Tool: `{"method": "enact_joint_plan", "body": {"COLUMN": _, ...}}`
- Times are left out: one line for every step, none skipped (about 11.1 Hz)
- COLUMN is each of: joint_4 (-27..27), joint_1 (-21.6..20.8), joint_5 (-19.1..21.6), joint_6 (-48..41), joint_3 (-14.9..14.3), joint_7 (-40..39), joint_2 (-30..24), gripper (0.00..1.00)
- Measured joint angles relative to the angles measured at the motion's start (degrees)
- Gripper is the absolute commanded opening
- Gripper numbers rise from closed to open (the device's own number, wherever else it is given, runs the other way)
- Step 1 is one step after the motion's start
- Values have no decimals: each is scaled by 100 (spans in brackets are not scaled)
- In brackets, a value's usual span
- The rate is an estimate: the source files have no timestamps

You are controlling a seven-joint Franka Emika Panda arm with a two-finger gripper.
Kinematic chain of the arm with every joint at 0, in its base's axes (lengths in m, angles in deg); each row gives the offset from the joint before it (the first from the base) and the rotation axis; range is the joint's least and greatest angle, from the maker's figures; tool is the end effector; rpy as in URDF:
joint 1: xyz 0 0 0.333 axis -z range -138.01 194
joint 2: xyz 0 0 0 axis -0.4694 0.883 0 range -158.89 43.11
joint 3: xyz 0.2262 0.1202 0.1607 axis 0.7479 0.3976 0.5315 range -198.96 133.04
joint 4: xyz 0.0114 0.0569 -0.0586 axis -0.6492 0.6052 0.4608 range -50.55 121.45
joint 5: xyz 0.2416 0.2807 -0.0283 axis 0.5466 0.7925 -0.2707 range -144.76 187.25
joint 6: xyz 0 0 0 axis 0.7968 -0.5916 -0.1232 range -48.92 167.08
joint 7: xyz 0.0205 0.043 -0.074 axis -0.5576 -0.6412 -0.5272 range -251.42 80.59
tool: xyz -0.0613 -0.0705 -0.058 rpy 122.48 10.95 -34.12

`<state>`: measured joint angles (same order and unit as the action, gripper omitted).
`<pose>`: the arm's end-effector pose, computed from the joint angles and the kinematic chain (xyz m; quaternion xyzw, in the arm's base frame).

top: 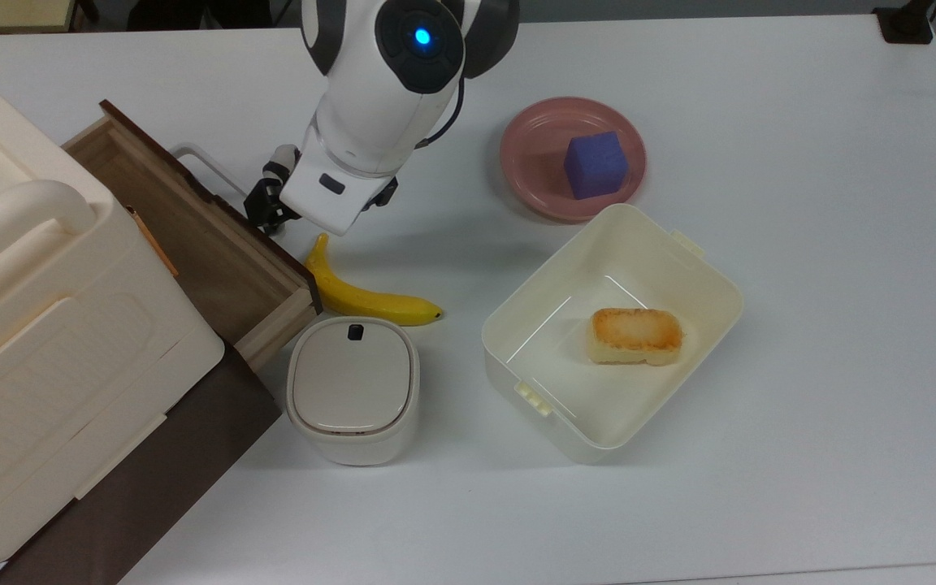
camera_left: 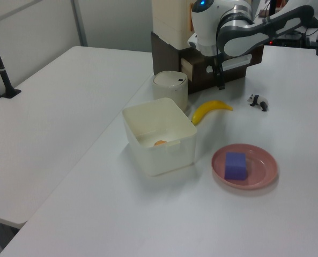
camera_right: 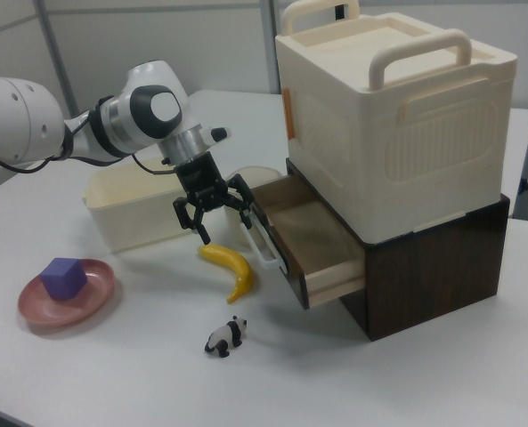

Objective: Slide open the drawer

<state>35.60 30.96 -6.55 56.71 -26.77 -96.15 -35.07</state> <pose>0.6350 -0.0118 0.4013 0.9568 0.1922 -0.0823 0.2019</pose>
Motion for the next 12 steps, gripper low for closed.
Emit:
{"method": "enact_joint_plan", "body": {"joint_4": 0, "joint_1": 0, "joint_5": 12, "joint_6": -38, "joint_3": 30, "joint_7": 0, "joint_2": -6, "gripper": 100}}
{"method": "enact_joint_plan", "body": {"joint_4": 0, "joint_1": 4, "joint_5": 21, "joint_6": -44, "joint_3": 39, "joint_7": 0, "joint_2": -8, "gripper": 100}}
{"method": "enact_joint_plan", "body": {"joint_4": -1, "joint_1": 9, "joint_5": 57, "joint_6": -45, "joint_3": 42, "joint_7": 27, "joint_2": -15, "gripper": 100}}
{"method": "enact_joint_plan", "body": {"joint_4": -5, "joint_1": 30, "joint_5": 123, "joint_6": -45, "joint_3": 58, "joint_7": 122, "joint_2": -25, "gripper": 100}}
{"method": "enact_joint_plan", "body": {"joint_4": -33, "joint_1": 73, "joint_5": 208, "joint_6": -45, "joint_3": 95, "joint_7": 243, "joint_2": -36, "gripper": 100}}
{"method": "enact_joint_plan", "body": {"joint_4": -121, "joint_1": 136, "joint_5": 375, "joint_6": -45, "joint_3": 124, "joint_7": 342, "joint_2": -48, "gripper": 100}}
{"method": "enact_joint_plan", "body": {"joint_4": -246, "joint_1": 202, "joint_5": 633, "joint_6": -55, "joint_3": 134, "joint_7": 386, "joint_2": -84, "gripper": 100}}
{"method": "enact_joint_plan", "body": {"joint_4": -409, "joint_1": 237, "joint_5": 881, "joint_6": -54, "joint_3": 138, "joint_7": 387, "joint_2": -136, "gripper": 100}}
{"method": "enact_joint_plan", "body": {"joint_4": -543, "joint_1": 252, "joint_5": 1055, "joint_6": -55, "joint_3": 140, "joint_7": 387, "joint_2": -211, "gripper": 100}}
{"method": "enact_joint_plan", "body": {"joint_4": -596, "joint_1": 272, "joint_5": 1165, "joint_6": -56, "joint_3": 141, "joint_7": 390, "joint_2": -294, "gripper": 100}}
{"method": "enact_joint_plan", "body": {"joint_4": -610, "joint_1": 297, "joint_5": 1364, "joint_6": -58, "joint_3": 141, "joint_7": 425, "joint_2": -401, "gripper": 100}}
{"method": "enact_joint_plan", "body": {"joint_4": -618, "joint_1": 334, "joint_5": 1631, "joint_6": -63, "joint_3": 141, "joint_7": 510, "joint_2": -525, "gripper": 100}}
